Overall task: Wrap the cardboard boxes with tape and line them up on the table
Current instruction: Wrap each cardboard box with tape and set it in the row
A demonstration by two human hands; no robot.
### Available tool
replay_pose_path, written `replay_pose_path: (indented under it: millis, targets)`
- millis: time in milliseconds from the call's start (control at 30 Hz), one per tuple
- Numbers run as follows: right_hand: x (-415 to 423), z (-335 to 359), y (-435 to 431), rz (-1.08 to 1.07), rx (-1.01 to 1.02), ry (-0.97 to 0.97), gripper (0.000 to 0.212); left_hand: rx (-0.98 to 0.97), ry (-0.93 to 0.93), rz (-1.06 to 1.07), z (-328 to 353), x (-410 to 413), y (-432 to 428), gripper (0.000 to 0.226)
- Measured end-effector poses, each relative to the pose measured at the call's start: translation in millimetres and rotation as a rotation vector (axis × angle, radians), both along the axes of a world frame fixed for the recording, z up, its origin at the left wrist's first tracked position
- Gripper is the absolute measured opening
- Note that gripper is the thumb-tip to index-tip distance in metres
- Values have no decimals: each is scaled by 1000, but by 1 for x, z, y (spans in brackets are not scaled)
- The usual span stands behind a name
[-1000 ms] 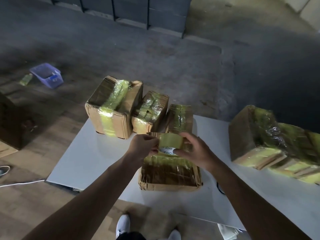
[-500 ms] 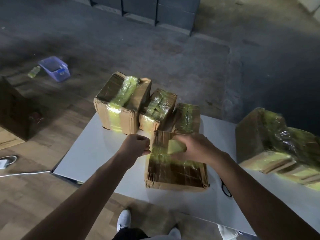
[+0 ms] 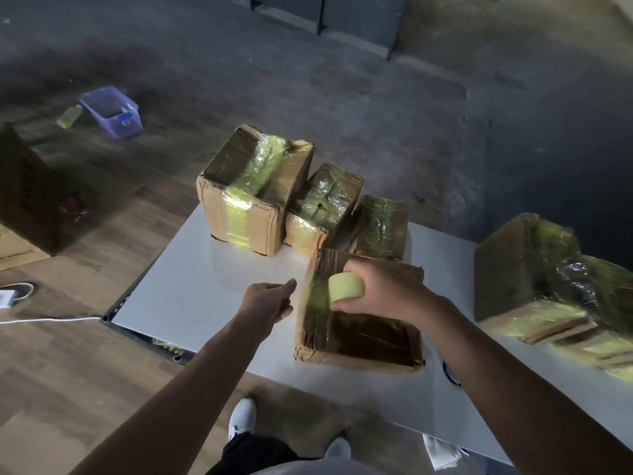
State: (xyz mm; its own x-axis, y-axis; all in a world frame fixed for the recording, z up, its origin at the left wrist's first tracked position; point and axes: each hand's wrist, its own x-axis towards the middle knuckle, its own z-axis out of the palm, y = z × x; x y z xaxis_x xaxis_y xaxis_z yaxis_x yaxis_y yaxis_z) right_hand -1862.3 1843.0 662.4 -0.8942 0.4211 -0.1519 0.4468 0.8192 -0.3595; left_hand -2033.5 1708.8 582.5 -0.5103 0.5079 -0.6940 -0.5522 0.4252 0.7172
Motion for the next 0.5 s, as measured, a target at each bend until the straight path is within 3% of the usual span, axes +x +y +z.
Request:
replay_pose_path:
  millis: [500]
  targets:
    - [-14, -8, -6, -16, 59, -64, 48, -154, -337, -162, -36, -6, 20, 31]
